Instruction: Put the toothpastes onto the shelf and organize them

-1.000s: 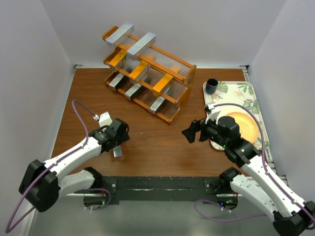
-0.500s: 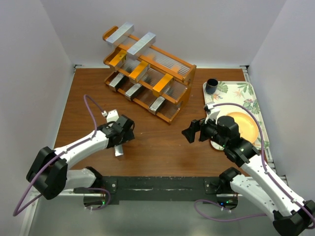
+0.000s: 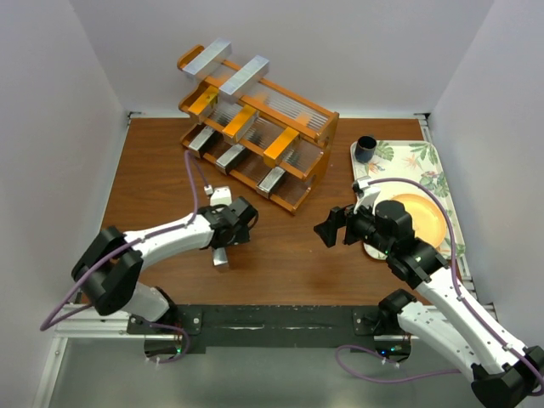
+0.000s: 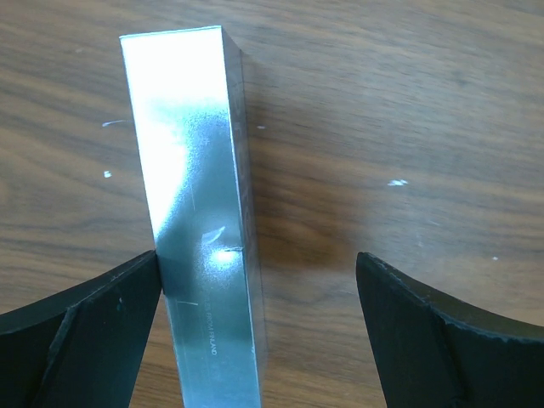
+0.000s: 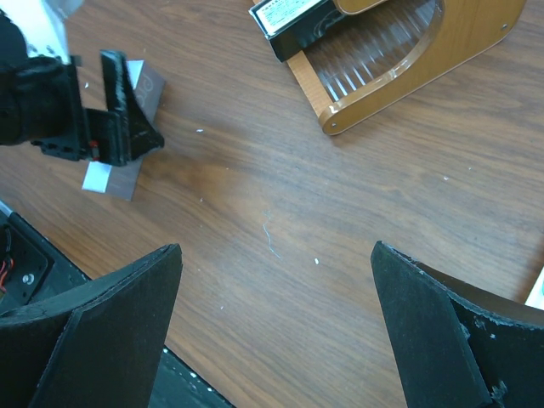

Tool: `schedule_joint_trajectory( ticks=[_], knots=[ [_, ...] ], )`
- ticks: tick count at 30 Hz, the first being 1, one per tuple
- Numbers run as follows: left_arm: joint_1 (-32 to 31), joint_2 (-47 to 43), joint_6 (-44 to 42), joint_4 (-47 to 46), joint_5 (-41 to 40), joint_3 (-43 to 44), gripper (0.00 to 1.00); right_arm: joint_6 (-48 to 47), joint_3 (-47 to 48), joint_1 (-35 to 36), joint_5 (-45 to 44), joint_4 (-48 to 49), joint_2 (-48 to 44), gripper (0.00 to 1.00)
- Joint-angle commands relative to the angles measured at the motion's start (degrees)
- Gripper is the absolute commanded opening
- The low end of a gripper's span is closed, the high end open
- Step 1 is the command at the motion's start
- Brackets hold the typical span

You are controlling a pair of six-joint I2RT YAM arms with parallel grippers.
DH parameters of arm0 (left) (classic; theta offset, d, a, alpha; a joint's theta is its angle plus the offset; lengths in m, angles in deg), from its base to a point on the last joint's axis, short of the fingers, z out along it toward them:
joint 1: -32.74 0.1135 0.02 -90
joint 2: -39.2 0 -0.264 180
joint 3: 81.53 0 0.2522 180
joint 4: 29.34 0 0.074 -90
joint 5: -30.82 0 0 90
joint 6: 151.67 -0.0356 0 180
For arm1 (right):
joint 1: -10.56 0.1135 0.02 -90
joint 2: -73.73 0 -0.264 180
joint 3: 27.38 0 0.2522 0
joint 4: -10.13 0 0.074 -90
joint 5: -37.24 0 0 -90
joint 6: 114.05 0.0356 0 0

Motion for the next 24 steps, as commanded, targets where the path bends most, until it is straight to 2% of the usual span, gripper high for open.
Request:
schedule_joint_trajectory(
  ticks=[1, 4, 9, 15, 24],
  knots=[
    [-3.5, 4.8, -0.8, 2.9, -6.1, 6.6, 0.99, -0.9, 0.0, 0.0, 0.3, 1.6, -0.3, 0.98],
    [-4.7, 7.9, -2.0, 3.0, -6.8, 9.1, 0.97, -0.7, 0.0, 0.0, 0.2, 1.6, -0.5, 0.98],
    [-4.8, 10.8, -6.5, -1.7, -4.2, 11.8, 0.92, -0.8, 0.0, 0.0, 0.2, 1.7, -0.4, 0.98],
    [-6.8, 11.9, -6.1, -1.7, -3.0, 14.0, 0.86, -0.7, -0.1, 0.1, 0.0, 1.7, -0.5, 0.98],
    [-6.8, -0.1, 3.6, -4.7, -0.6, 2.1, 0.88, -0.7, -0.2, 0.0, 0.3, 2.1, -0.1, 0.98]
  ],
)
